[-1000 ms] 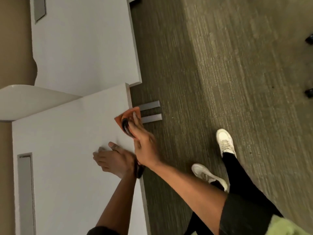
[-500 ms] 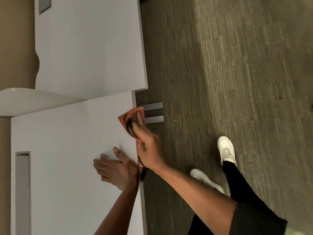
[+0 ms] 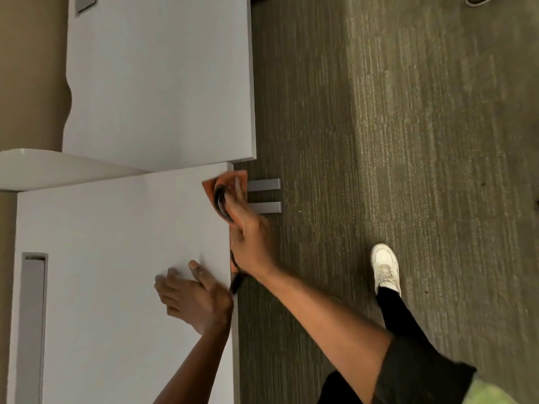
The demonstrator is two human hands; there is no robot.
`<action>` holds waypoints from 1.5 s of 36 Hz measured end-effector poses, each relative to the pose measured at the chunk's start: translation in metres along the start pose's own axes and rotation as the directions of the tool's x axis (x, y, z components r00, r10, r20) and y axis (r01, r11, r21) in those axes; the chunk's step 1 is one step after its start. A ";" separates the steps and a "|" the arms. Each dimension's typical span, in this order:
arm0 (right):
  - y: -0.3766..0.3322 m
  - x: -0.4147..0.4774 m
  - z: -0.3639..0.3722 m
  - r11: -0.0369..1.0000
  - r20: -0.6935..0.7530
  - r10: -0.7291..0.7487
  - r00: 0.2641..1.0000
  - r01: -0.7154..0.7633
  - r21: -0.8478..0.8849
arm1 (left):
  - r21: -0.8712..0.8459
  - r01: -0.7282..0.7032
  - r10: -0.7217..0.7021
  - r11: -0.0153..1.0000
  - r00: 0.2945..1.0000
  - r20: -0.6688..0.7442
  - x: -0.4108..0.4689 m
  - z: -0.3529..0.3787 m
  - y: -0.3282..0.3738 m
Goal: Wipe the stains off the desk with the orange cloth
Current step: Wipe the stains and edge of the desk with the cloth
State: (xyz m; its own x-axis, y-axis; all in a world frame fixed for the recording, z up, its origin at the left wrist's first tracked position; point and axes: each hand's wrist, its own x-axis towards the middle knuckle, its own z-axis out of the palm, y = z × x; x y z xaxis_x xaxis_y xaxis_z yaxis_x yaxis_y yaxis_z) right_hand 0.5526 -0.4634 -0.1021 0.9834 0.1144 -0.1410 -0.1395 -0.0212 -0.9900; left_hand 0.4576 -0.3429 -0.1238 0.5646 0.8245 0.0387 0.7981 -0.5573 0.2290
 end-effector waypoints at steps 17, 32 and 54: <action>-0.003 0.053 -0.024 0.999 0.063 0.034 0.997 -0.036 0.033 | -0.014 0.019 -0.019 1.000 1.000 -0.009 -0.001 -0.001 0.002; 0.020 -0.080 -0.009 0.981 0.190 0.107 0.976 -0.135 0.141 | -0.033 0.023 -0.023 0.999 0.999 -0.026 -0.001 0.001 -0.002; -0.011 -0.038 -0.034 0.887 0.274 0.422 0.864 -0.457 0.074 | 0.004 0.060 -0.060 0.998 0.994 0.093 -0.002 -0.010 0.005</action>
State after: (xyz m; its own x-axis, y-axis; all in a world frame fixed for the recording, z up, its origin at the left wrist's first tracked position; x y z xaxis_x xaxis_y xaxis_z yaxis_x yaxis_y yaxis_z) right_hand 0.5207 -0.5015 -0.0852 0.7590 0.3623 -0.5410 -0.5813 0.0028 -0.8137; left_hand 0.4586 -0.3460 -0.1132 0.5325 0.8439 -0.0657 0.8316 -0.5071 0.2266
